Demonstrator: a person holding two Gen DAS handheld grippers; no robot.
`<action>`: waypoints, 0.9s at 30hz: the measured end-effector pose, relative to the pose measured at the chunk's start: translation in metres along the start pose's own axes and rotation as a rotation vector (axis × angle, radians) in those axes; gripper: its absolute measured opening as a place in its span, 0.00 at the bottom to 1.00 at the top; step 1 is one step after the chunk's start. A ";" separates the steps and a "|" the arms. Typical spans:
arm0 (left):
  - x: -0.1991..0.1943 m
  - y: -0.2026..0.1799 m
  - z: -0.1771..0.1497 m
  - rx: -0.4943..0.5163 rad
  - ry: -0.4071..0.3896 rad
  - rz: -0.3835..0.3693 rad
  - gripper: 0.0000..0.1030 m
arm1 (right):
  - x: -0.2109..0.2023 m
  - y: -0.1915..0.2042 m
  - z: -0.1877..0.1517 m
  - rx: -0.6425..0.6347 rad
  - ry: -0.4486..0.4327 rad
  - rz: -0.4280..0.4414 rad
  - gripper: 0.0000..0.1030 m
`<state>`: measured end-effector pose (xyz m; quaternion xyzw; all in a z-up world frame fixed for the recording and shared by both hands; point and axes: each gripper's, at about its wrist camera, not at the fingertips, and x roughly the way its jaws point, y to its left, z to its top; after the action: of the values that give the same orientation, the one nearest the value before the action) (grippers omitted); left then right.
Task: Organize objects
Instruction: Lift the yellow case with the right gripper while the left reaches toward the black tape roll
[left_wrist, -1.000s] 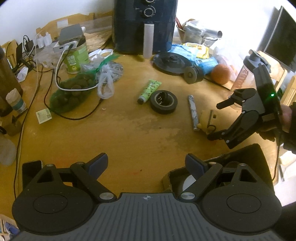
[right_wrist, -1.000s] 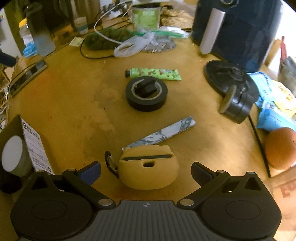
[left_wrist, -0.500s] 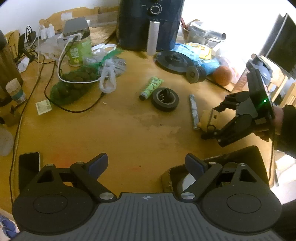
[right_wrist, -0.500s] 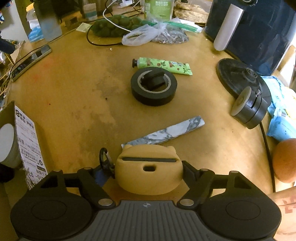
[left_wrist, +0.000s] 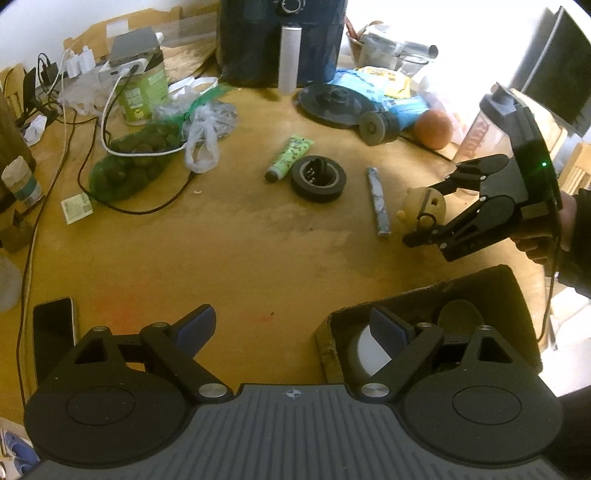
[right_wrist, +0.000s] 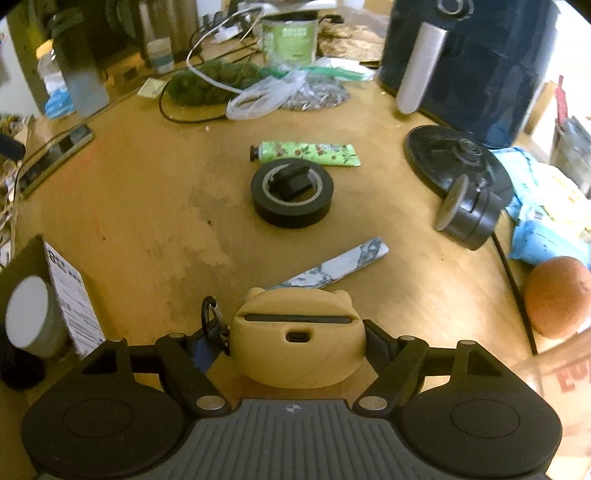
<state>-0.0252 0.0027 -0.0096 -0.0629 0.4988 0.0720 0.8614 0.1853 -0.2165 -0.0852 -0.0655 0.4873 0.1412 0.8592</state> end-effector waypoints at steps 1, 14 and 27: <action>-0.001 -0.001 0.000 0.004 -0.005 0.000 0.89 | -0.003 0.000 0.000 0.013 -0.008 -0.001 0.77; -0.006 -0.014 0.008 0.036 -0.063 -0.037 0.89 | -0.055 0.004 -0.012 0.186 -0.122 -0.019 0.77; 0.001 -0.029 0.044 0.076 -0.134 -0.077 0.88 | -0.102 0.004 -0.028 0.316 -0.220 -0.044 0.78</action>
<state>0.0180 -0.0180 0.0119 -0.0444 0.4397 0.0237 0.8968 0.1117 -0.2381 -0.0120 0.0755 0.4048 0.0506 0.9099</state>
